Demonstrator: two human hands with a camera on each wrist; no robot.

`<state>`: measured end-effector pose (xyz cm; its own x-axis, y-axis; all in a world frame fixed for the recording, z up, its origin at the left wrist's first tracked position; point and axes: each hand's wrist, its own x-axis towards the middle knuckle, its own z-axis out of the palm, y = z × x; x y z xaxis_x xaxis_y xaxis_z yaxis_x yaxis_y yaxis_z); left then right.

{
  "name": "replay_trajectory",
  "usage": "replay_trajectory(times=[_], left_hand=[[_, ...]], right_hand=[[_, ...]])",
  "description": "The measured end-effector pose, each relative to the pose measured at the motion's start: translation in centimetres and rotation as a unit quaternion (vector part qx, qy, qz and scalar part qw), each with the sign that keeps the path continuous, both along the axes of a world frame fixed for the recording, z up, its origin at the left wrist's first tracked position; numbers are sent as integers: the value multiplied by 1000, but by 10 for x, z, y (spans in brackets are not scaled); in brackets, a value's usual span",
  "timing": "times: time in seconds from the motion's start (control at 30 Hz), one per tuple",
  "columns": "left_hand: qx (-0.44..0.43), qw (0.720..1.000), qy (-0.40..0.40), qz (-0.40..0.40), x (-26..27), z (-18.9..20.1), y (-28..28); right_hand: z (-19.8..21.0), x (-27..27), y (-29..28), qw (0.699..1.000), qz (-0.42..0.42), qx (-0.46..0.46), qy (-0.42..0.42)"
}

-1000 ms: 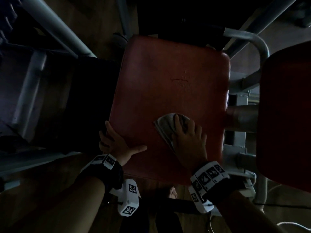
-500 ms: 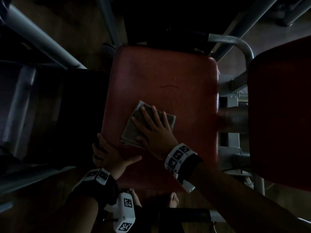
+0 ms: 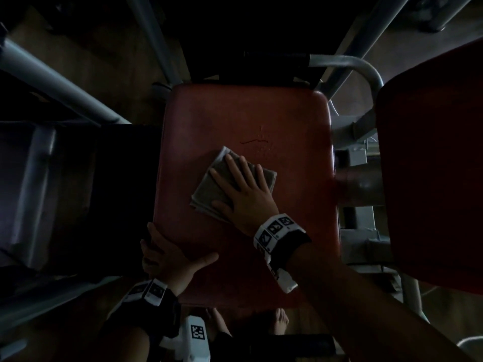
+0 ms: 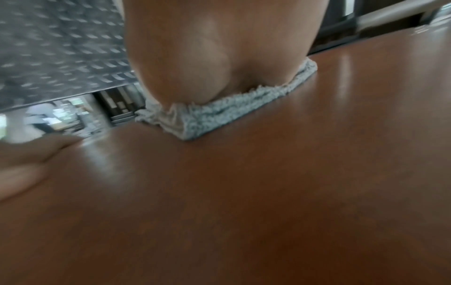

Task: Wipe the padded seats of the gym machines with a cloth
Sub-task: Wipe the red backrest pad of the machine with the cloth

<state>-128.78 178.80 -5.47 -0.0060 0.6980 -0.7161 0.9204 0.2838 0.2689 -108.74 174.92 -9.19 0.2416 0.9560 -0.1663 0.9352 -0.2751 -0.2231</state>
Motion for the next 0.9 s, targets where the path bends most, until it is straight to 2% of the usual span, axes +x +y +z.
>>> replay_trajectory(times=[0.37,0.53,0.63,0.7,0.9], left_hand=[[-1,1000,-7,-7,1,6,0],[-9,1000,-5,-10,1,6,1],[-13,1000,-7,-15,1,8,2],[-13,1000,-3,-16,0,8,2],[-12,1000,-6,-18,-2,7,4]], right_hand=[[-4,72,-40,993,-108,-19,-45],[-1,89,-71,980,-191,-40,-33],[-2,87,-84,962,-261,-77,13],[-3,83,-81,954,-295,-55,-8],[-3,102,-22,900,-432,-56,2]])
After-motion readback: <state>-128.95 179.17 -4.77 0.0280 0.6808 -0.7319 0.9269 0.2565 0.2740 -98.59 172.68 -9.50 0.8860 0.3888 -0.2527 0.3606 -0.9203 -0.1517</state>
